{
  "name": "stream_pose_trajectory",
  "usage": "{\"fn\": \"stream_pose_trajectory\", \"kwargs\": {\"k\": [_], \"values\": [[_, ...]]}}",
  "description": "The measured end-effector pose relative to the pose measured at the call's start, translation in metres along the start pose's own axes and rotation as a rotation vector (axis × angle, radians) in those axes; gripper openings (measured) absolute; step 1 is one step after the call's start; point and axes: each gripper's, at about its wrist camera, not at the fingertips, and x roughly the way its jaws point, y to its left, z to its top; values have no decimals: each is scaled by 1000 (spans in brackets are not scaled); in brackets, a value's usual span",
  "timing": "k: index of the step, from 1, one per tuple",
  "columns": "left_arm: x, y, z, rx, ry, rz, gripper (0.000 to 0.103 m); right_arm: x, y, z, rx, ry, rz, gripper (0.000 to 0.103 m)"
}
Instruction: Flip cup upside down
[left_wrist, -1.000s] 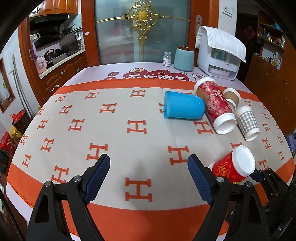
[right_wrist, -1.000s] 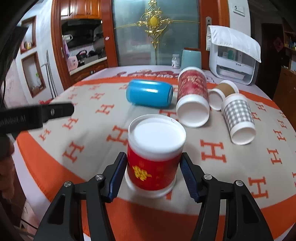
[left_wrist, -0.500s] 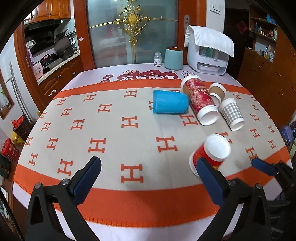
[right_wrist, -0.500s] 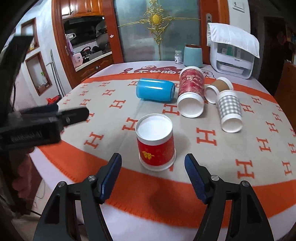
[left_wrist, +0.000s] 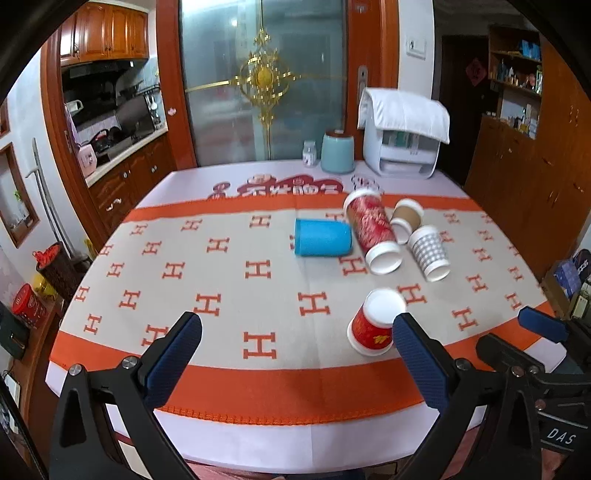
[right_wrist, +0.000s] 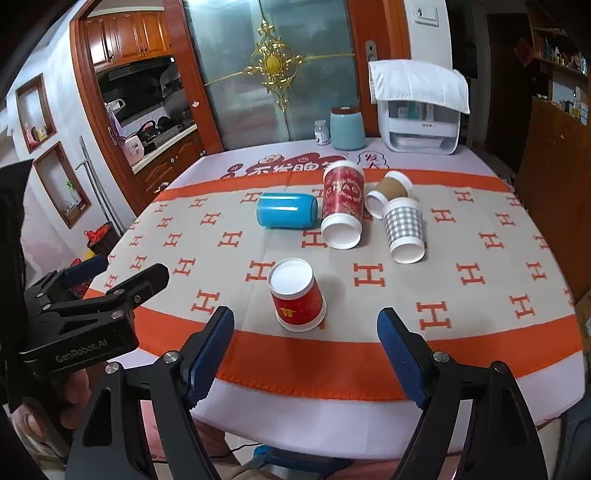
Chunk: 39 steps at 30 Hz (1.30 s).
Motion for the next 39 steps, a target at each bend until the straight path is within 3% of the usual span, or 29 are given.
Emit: {"fn": "stream_pose_trajectory", "kwargs": {"k": [9, 18, 30, 39], "values": [[-38, -11, 14, 8, -32, 9, 102, -54, 6, 11, 43, -38, 18, 84], [-47, -15, 13, -10, -38, 24, 102, -89, 14, 16, 39, -103, -1, 86], [-52, -20, 12, 2, -53, 43, 102, -105, 15, 12, 32, -148, -77, 89], [-54, -18, 11, 1, -45, 50, 102, -106, 11, 9, 44, -140, -72, 89]]}}
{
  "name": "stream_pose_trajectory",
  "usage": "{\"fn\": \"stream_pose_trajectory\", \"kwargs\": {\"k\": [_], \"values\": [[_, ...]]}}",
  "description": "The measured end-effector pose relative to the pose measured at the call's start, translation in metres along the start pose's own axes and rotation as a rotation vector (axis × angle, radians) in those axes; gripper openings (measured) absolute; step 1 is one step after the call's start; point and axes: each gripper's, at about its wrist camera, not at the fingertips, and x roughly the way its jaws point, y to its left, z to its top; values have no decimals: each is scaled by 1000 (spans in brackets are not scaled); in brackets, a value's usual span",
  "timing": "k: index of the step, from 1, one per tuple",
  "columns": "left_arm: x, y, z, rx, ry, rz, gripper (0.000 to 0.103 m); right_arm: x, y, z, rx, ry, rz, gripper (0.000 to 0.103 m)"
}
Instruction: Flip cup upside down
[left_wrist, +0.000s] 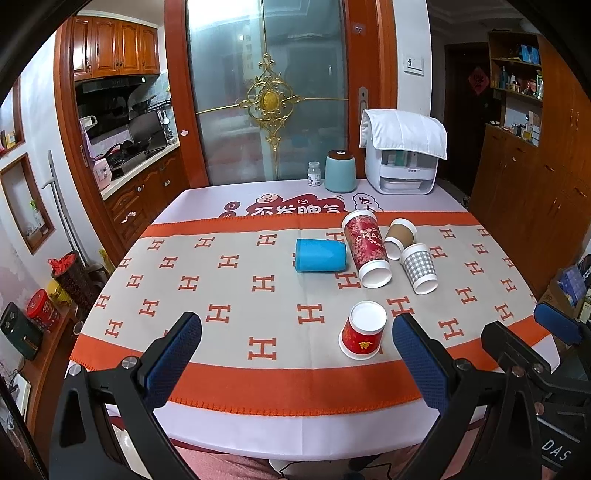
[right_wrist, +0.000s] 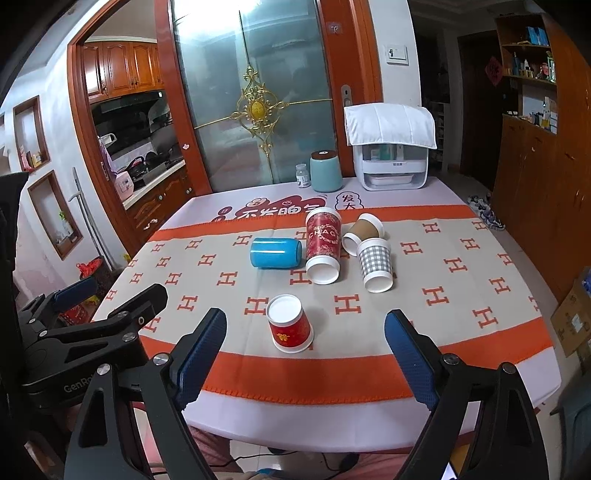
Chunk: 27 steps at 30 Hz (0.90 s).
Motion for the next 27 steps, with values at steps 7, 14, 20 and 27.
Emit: {"fn": "stream_pose_trajectory", "kwargs": {"k": [7, 14, 20, 27], "values": [[1, 0, 0, 1, 1, 2, 102, 1, 0, 1, 1, 2, 2, 89], [1, 0, 0, 2, 1, 0, 102, 2, 1, 1, 0, 2, 3, 89], [2, 3, -4, -1, 7, 0, 102, 4, 1, 1, 2, 7, 3, 89], [3, 7, -8, -3, 13, 2, 102, 5, 2, 1, 3, 10, 4, 89]]}}
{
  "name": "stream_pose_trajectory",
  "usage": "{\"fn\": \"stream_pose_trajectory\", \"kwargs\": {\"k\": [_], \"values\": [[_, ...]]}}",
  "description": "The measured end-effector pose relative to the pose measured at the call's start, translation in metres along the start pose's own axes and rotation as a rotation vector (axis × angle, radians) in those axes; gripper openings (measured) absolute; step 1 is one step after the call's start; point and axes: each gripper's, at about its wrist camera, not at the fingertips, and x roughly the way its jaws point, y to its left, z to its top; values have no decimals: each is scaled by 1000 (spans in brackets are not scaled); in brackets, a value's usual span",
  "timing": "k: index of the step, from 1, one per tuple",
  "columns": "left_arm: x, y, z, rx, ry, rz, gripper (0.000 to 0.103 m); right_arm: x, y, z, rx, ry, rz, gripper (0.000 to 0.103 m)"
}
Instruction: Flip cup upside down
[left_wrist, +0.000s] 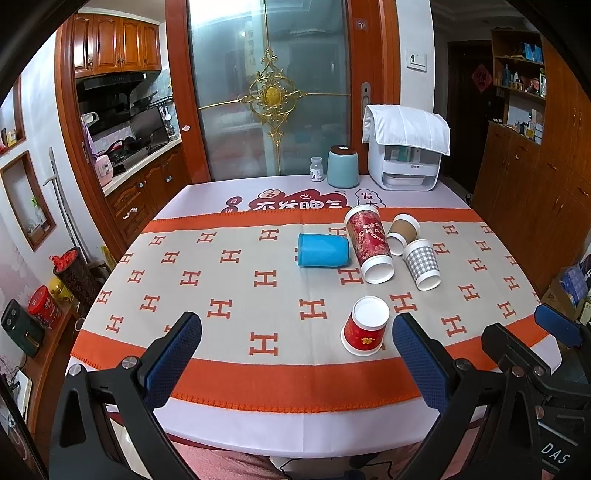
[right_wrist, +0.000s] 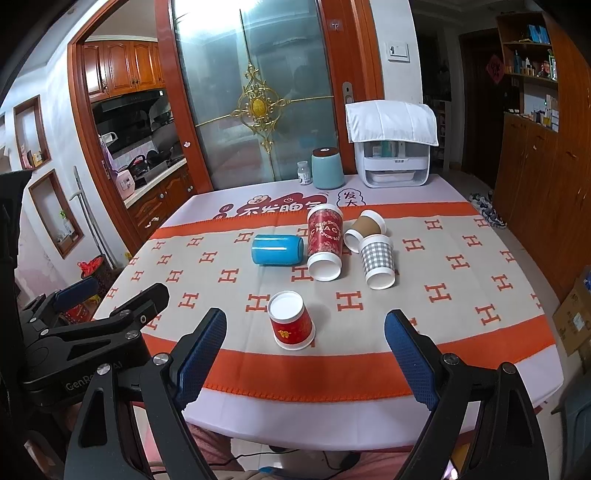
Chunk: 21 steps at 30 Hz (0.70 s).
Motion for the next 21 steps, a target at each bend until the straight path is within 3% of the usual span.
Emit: {"fn": "stream_pose_trajectory", "kwargs": {"k": [21], "values": [[2, 3, -1, 2, 6, 4, 102, 6, 6, -6, 1, 13, 3, 89]]}}
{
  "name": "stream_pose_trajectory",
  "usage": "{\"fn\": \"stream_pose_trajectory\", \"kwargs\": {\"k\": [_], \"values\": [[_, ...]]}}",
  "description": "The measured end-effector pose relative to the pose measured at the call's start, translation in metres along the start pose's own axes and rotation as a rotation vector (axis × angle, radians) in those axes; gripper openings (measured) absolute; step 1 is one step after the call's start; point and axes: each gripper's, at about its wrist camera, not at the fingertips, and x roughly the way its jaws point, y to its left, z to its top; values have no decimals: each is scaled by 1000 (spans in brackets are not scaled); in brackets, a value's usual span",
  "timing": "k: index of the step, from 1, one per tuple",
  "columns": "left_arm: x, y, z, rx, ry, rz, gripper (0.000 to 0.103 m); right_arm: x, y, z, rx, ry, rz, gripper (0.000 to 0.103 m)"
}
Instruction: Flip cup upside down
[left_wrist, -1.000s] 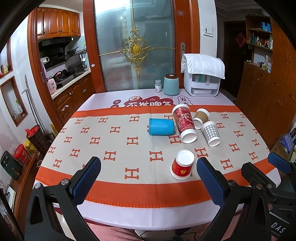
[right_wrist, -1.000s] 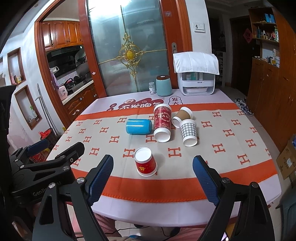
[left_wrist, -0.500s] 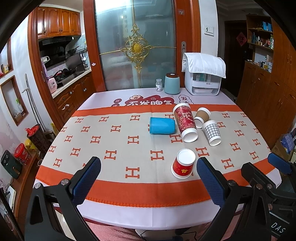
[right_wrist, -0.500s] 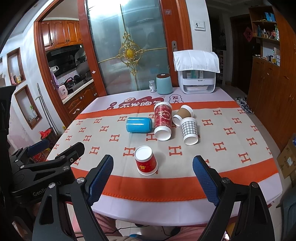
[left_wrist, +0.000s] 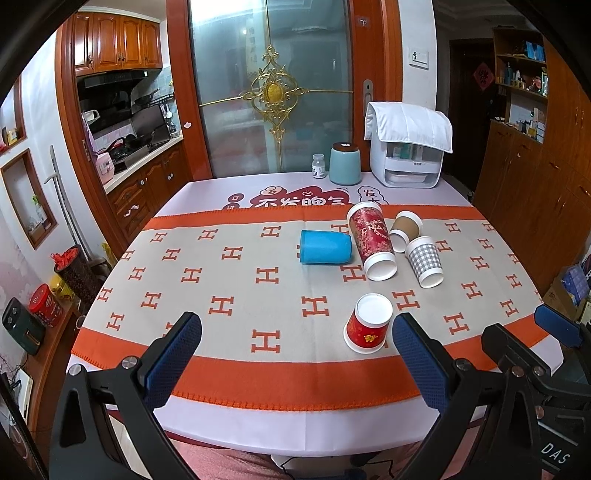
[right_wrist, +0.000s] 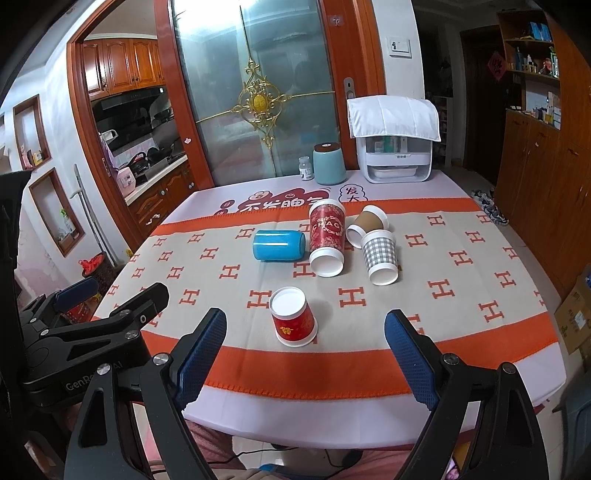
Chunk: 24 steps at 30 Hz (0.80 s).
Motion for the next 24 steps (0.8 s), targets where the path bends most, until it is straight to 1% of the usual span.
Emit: {"fn": "stream_pose_trajectory", "kwargs": {"k": [24], "values": [[1, 1, 0, 1, 7, 0, 102, 2, -1, 1, 3, 2, 3, 89]]}}
